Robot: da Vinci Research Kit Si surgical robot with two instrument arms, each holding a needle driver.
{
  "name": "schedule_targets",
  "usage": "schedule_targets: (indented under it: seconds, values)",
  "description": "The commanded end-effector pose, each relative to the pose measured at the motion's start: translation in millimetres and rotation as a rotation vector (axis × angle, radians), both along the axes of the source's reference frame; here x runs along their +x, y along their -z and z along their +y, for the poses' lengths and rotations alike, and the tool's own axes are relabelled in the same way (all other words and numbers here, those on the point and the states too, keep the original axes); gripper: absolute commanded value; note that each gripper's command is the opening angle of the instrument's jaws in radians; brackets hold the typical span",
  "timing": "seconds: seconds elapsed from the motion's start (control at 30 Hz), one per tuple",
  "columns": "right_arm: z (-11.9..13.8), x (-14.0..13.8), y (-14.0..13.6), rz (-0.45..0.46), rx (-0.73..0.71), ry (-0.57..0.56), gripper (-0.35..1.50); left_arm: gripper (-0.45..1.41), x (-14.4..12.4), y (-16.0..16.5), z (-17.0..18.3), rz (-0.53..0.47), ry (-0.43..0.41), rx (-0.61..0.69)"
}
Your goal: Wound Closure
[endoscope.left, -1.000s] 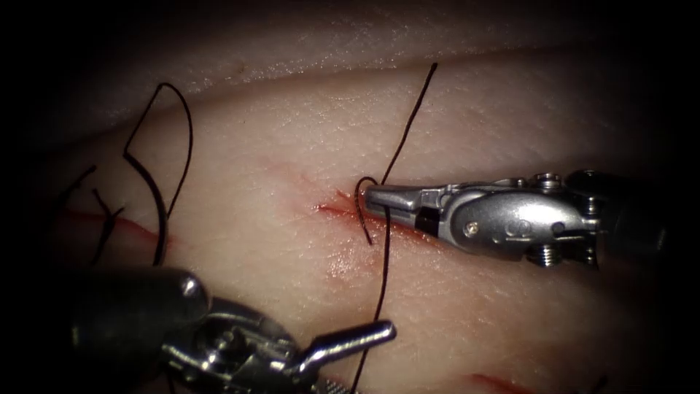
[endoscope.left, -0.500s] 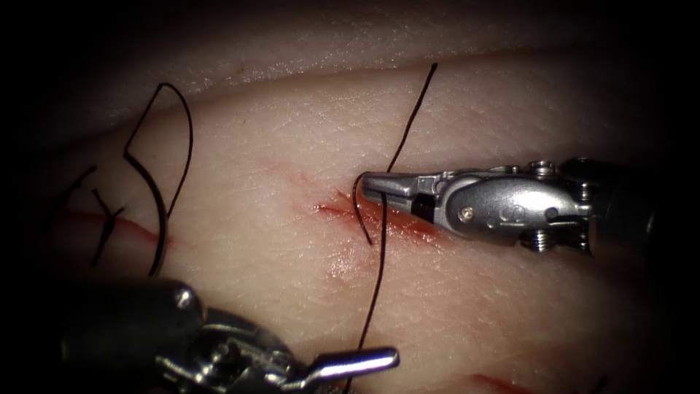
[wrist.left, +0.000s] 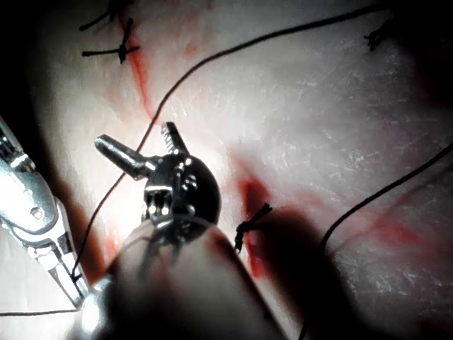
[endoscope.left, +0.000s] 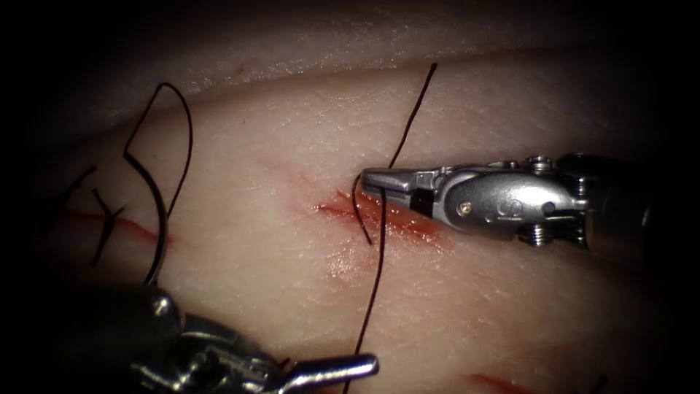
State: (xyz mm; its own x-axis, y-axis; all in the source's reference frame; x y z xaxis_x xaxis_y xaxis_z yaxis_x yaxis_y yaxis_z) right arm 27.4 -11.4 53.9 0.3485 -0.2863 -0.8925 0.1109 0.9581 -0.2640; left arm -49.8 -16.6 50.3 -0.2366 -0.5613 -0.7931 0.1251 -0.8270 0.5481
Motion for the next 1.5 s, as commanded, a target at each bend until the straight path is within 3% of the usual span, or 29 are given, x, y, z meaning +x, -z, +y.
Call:
schedule_targets:
  seconds: [0.03, 0.17, 0.2, 0.23, 0.27, 0.3, 0.63, 0.87, 0.9, 0.93, 0.97, 1.0, 1.27, 1.5]
  values:
    - [0.4, 0.9, -0.3, 0.002, -0.002, 0.002, -0.35, 0.59, -0.8, -0.4, 0.2, -0.001, 0.000, -0.008]
    - [0.5, 0.8, -0.4, 0.002, 0.003, 0.000, -0.35, 0.54, -0.8, -0.3, 0.0, 0.005, -0.009, -0.023]
    - [0.5, 0.8, -0.4, 0.001, 0.003, 0.000, -0.35, 0.44, -0.7, -0.2, -0.1, 0.005, -0.010, -0.023]
    - [0.5, 0.8, -0.4, 0.001, 0.003, 0.000, -0.35, -0.06, -0.6, -0.2, -0.1, 0.004, -0.011, -0.023]
    - [0.5, 0.8, -0.4, 0.001, 0.003, 0.000, -0.35, -0.06, -0.6, -0.2, -0.1, 0.004, -0.011, -0.023]
    - [0.5, 0.8, -0.5, 0.001, 0.003, 0.000, -0.35, -0.45, -0.5, -0.2, -0.2, 0.004, -0.012, -0.023]
    - [0.0, 0.4, -0.2, 0.002, 0.025, 0.001, -0.35, -0.45, 1.3, 0.5, 1.2, 0.016, -0.020, -0.043]
    - [-3.4, -0.5, 2.8, 0.034, 0.131, -0.011, -0.35, -0.45, 5.0, 0.4, 3.7, 0.092, 0.026, -0.061]
    - [-3.7, -0.5, 3.2, 0.036, 0.165, -0.026, 0.16, -0.45, 5.5, 0.2, 3.9, 0.100, 0.032, -0.059]
    - [-3.8, -0.6, 3.5, 0.035, 0.187, -0.036, 0.46, -0.45, 5.8, 0.1, 4.0, 0.105, 0.035, -0.058]
    - [-4.0, -0.5, 4.3, 0.031, 0.249, -0.070, 1.05, -0.45, 6.5, -0.2, 4.1, 0.113, 0.044, -0.056]
    - [-4.0, -0.4, 4.6, 0.035, 0.260, -0.082, 1.20, -0.45, 6.9, -0.3, 4.1, 0.117, 0.050, -0.056]
    - [-3.1, -0.5, 7.3, 0.051, 0.345, -0.122, 1.47, -0.45, 8.9, 0.0, 4.3, 0.134, 0.063, -0.071]
    - [-0.7, -2.6, 9.5, 0.045, 0.381, -0.127, 1.47, -0.45, 10.4, 0.5, 4.4, 0.139, 0.074, -0.081]
